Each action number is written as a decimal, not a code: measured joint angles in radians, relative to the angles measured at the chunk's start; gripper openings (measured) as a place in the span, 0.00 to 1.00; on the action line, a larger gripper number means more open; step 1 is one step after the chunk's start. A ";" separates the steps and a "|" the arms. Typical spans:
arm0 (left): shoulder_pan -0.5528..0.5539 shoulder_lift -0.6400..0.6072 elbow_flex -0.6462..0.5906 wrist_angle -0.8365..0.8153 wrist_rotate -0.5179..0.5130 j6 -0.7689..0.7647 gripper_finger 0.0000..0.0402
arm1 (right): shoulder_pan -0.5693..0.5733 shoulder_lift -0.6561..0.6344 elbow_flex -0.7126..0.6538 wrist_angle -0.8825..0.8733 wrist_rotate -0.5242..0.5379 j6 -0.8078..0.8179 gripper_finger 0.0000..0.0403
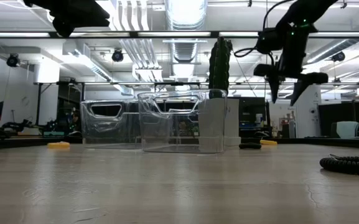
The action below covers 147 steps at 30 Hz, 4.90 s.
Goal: Sort items
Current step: Put the top right yellow keychain into the right transparent bin
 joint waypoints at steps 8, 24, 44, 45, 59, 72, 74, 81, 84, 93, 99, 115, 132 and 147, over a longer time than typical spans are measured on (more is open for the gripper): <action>0.000 0.000 0.000 0.000 0.000 0.000 0.32 | -0.046 0.006 -0.064 0.139 0.001 0.141 0.57; 0.000 0.000 0.000 0.000 0.000 0.000 0.32 | -0.060 0.008 -0.113 0.256 0.072 0.269 0.57; 0.000 0.000 0.000 0.000 0.000 -0.003 0.32 | -0.091 0.347 0.022 0.245 -0.031 0.289 0.57; 0.000 0.000 0.000 0.001 0.000 -0.003 0.32 | -0.098 0.362 0.036 0.241 -0.041 0.286 0.57; 0.000 0.000 0.000 0.000 -0.008 0.013 0.32 | -0.161 0.449 0.167 0.013 -0.046 0.195 0.57; 0.001 0.000 0.000 0.001 -0.138 0.081 0.32 | -0.169 0.452 0.187 0.010 -0.045 0.231 0.57; 0.001 0.000 0.000 0.001 -0.138 0.082 0.32 | -0.165 0.452 0.187 0.010 -0.048 0.239 0.57; 0.001 -0.010 0.000 0.001 -0.139 0.111 0.32 | -0.156 0.452 0.187 -0.008 -0.055 0.291 0.57; 0.001 -0.018 0.000 0.001 -0.139 0.111 0.32 | -0.146 0.452 0.187 -0.004 -0.056 0.315 0.57; 0.001 -0.026 0.000 0.001 -0.139 0.111 0.32 | -0.146 0.452 0.187 0.016 -0.052 0.334 0.57; 0.000 -0.026 0.000 0.001 -0.139 0.110 0.32 | -0.147 0.452 0.187 0.018 -0.052 0.277 0.57; 0.001 -0.026 0.000 0.013 -0.139 0.107 0.32 | -0.152 0.452 0.170 0.058 -0.063 0.475 0.57; 0.001 -0.026 0.000 0.017 -0.139 0.104 0.32 | -0.154 0.561 0.133 0.130 -0.120 0.607 0.57; 0.001 -0.026 0.000 0.017 -0.139 0.096 0.32 | -0.157 0.552 0.133 0.125 -0.086 0.640 0.57</action>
